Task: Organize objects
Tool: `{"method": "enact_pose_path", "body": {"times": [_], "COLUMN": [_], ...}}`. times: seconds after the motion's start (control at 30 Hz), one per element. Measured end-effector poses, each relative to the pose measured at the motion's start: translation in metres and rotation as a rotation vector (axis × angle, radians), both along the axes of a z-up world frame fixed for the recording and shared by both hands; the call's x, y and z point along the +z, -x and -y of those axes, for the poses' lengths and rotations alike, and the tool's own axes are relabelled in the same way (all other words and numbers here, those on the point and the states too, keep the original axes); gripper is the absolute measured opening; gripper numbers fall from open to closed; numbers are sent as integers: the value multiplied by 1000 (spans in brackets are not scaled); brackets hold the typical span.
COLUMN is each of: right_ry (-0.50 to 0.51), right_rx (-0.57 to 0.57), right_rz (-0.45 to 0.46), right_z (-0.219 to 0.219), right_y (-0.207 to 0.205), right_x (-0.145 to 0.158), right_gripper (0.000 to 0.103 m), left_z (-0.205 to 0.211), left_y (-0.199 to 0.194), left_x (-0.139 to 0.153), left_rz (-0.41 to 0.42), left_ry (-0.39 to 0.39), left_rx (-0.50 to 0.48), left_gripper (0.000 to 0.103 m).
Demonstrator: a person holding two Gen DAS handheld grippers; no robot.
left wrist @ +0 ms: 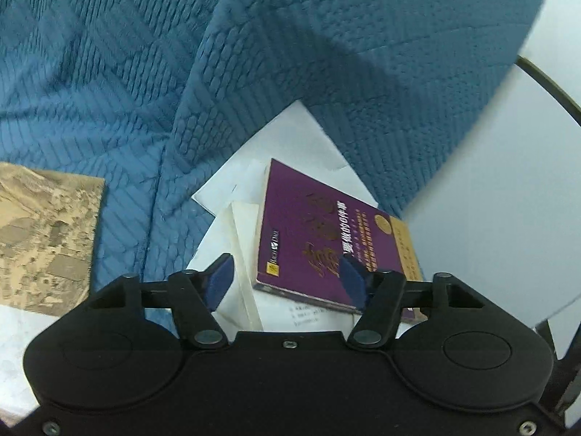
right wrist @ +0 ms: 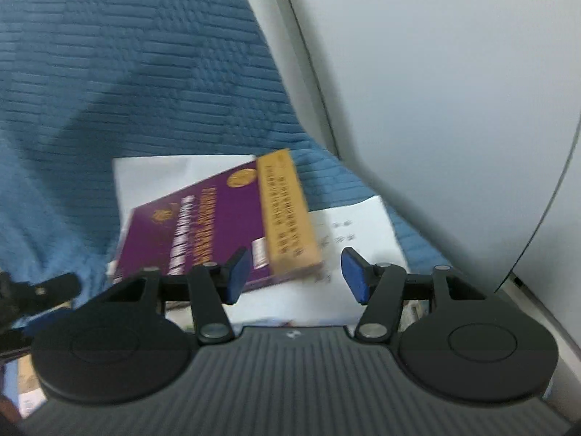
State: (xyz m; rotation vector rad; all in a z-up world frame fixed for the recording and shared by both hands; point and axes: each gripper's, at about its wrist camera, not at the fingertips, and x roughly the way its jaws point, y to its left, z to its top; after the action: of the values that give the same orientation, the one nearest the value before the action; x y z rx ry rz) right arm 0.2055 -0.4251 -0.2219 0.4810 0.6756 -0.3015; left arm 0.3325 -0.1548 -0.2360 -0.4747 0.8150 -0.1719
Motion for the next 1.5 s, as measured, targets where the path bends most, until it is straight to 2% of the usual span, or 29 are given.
{"method": "enact_pose_path", "body": {"times": [0.1,0.2,0.33,0.47,0.57,0.67,0.83,0.93,1.07,1.3,1.4,1.5], "right_ry": [-75,-76,-119,-116,-152,-132,-94,-78,-63,-77,-102,-111], "right_rx": [-17,-16,42,76,96,113,112,109,111,102,88,96], "right_rz": [-5,-2,15,23,19,13,22,28,-13,-64,-103,-151], "right_z": [17,21,23,20,21,15,1,-7,-24,-53,-59,-71], "right_y": [-9,-13,-24,-23,-17,-5,29,51,74,130,146,153], "right_x": [-11,-15,-21,-19,-15,-9,6,14,18,27,22,16], "right_gripper": [59,59,46,47,47,47,47,47,47,47,47,47], "left_z": [-4,-3,-1,5,0,-4,-2,-6,-14,-38,-44,-46], "left_y": [-9,-15,-21,-19,-16,-8,16,30,50,95,100,97], "left_x": [-11,-20,-26,-25,-23,-21,-18,-15,-12,-3,-2,-2], "left_rz": [-12,-15,-33,-24,-29,-45,-68,-88,-118,-148,-142,-114], "left_ry": [11,21,46,10,25,38,-3,6,2,77,104,92], "left_rx": [13,11,11,2,13,-14,-56,-69,-64,-7,-10,-23], "left_gripper": [47,44,39,40,40,40,40,40,42,42,42,43]}}
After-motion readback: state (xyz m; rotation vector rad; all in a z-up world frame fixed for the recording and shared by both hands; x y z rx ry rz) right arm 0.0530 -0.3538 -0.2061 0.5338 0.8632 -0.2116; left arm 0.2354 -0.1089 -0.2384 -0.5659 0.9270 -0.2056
